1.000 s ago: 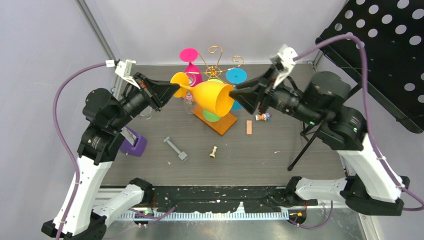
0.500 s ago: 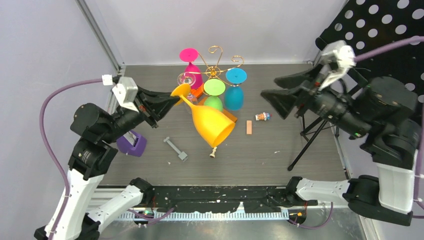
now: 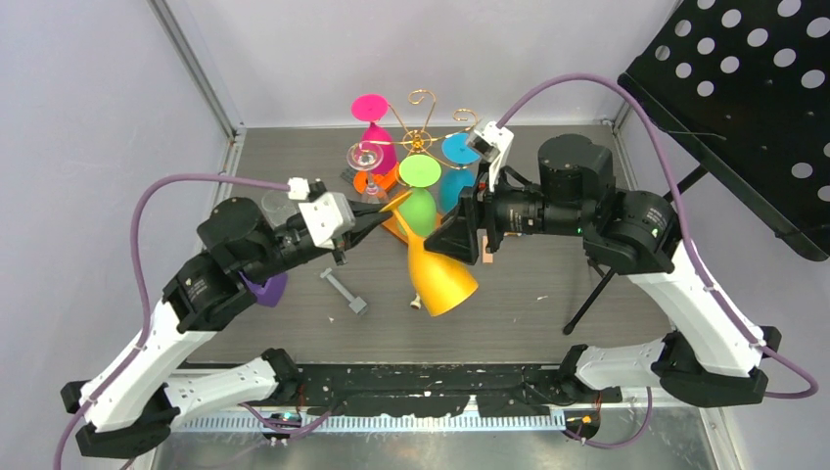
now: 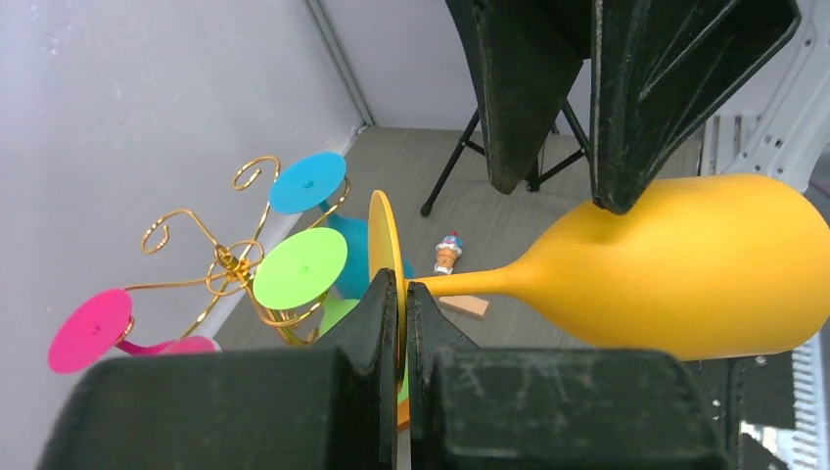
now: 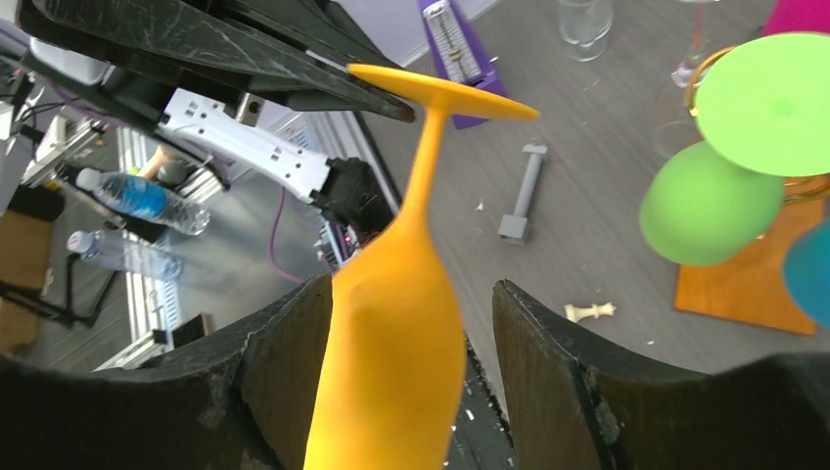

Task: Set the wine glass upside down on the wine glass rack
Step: Adjust the wine glass.

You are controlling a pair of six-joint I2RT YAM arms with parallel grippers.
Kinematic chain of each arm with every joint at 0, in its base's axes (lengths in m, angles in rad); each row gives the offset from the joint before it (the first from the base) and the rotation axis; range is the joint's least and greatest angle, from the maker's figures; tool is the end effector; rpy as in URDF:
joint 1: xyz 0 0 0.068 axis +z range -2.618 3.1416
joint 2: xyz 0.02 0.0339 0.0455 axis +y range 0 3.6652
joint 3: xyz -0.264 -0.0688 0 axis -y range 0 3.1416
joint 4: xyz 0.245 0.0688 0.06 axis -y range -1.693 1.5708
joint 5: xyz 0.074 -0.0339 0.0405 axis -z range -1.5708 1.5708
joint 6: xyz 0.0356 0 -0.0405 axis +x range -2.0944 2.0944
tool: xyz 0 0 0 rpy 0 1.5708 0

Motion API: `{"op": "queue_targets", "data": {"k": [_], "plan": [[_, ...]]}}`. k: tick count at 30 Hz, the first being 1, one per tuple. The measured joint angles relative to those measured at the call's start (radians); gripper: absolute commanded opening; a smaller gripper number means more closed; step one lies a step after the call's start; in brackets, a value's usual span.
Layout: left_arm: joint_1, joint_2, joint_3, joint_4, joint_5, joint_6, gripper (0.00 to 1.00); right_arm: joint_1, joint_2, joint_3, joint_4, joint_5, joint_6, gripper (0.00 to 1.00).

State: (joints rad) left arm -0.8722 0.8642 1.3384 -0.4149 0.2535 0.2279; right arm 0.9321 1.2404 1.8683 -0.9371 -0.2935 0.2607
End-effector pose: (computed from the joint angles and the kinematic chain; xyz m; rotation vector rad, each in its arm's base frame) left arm 0.0880 -0.1186 0.4860 0.9832 1.2048 -0.7040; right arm 0.1112 0.1670 0.5228 -0.8652 1.8224 1.0680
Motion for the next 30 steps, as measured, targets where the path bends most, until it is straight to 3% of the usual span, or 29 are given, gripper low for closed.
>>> {"op": "queue_targets", "data": {"k": [10,21,30], "plan": [[-0.105,0.013,0.0,0.002,-0.052,0.171,0.0,0.0,-0.041,-0.139,0.106,-0.092,0.065,0.63],[-0.167,0.017,-0.004,0.015,-0.051,0.229,0.0,0.0,-0.041,-0.194,0.158,-0.104,0.079,0.54],[-0.206,0.046,-0.004,0.014,-0.063,0.27,0.0,0.0,-0.037,-0.23,0.181,-0.124,0.084,0.31]]}}
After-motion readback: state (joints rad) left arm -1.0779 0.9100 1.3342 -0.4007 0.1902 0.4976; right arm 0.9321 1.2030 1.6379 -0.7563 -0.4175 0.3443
